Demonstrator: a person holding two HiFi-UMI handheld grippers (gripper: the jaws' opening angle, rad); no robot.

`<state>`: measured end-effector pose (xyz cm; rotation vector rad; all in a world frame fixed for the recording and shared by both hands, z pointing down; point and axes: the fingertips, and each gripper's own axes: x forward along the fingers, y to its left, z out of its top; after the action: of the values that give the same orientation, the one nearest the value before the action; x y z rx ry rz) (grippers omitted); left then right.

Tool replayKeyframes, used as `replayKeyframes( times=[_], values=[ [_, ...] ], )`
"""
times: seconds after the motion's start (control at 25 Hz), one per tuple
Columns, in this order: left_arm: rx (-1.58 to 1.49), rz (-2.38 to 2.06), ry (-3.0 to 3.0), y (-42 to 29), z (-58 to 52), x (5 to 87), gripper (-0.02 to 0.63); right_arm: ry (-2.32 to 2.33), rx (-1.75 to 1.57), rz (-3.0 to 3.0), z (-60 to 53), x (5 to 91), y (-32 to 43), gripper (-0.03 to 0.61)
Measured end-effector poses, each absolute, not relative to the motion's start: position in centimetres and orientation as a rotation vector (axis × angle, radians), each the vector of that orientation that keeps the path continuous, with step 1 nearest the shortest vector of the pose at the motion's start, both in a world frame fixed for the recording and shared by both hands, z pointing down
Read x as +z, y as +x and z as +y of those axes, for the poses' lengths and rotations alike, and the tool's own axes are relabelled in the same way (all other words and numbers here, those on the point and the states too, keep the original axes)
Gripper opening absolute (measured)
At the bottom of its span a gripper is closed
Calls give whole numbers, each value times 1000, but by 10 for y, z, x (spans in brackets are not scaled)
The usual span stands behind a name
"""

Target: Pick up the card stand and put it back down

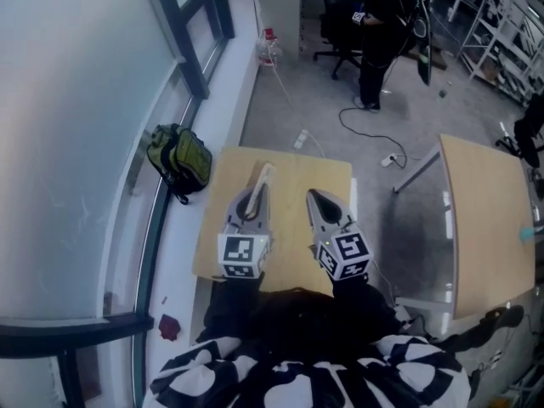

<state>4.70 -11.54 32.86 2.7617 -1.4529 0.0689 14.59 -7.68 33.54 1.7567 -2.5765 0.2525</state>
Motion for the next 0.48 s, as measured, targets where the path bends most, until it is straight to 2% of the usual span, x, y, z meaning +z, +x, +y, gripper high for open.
replayKeyframes(
  times=[0.48],
  values=[
    [166, -1511, 2621, -39, -113, 374, 18, 1492, 322, -2649, -88, 361, 70, 11]
  ],
)
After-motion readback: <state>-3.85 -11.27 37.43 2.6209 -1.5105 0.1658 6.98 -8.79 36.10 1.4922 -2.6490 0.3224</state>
